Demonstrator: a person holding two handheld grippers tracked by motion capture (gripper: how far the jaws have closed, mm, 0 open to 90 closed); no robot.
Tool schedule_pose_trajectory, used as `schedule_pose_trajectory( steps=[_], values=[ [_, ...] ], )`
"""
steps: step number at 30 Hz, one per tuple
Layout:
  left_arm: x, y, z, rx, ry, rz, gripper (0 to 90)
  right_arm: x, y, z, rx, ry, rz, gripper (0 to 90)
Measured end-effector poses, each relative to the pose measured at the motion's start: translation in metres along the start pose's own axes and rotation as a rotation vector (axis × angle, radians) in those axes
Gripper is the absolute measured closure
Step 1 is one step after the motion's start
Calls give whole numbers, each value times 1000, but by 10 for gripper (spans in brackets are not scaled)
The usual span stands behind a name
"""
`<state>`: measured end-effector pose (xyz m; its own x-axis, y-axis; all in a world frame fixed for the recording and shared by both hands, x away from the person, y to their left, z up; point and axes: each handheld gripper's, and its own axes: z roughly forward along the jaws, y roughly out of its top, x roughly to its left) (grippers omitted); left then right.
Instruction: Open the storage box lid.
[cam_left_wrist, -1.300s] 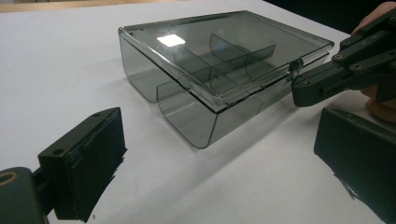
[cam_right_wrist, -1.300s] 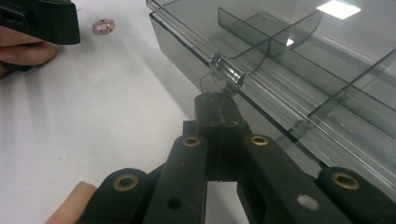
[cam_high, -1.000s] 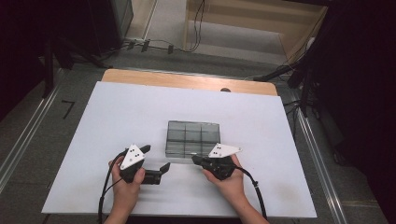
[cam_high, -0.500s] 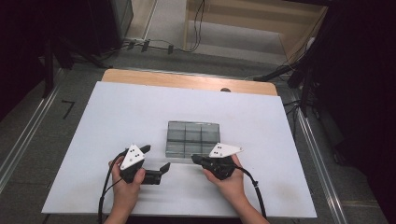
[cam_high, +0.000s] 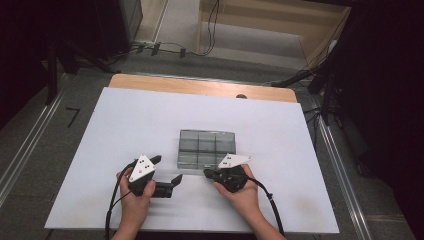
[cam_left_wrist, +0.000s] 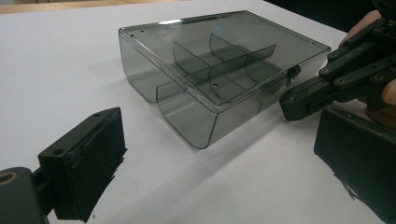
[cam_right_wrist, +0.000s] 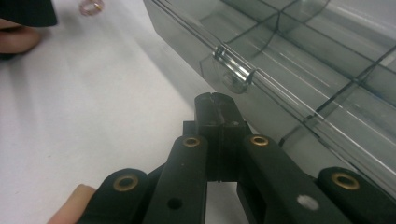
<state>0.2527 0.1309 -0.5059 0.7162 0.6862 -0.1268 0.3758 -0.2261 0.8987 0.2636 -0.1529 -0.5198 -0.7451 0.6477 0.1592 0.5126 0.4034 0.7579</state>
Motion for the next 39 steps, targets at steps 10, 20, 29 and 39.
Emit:
schedule_pose_trajectory(
  steps=[10, 20, 29, 39],
  values=[
    [0, 0, 0, -1, 2, 2, 20, 2, 3, 1, -26, -7, 1, 884],
    [0, 0, 0, -1, 0, 2, 19, 6, 4, 0, -65, 15, -23, 884],
    [0, 0, 0, 0, 1, 1, 19, 5, 2, 2, -29, 8, -10, 885],
    [0, 0, 0, -1, -1, 0, 19, 3, 1, 0, -7, -27, 33, 885]
  ],
)
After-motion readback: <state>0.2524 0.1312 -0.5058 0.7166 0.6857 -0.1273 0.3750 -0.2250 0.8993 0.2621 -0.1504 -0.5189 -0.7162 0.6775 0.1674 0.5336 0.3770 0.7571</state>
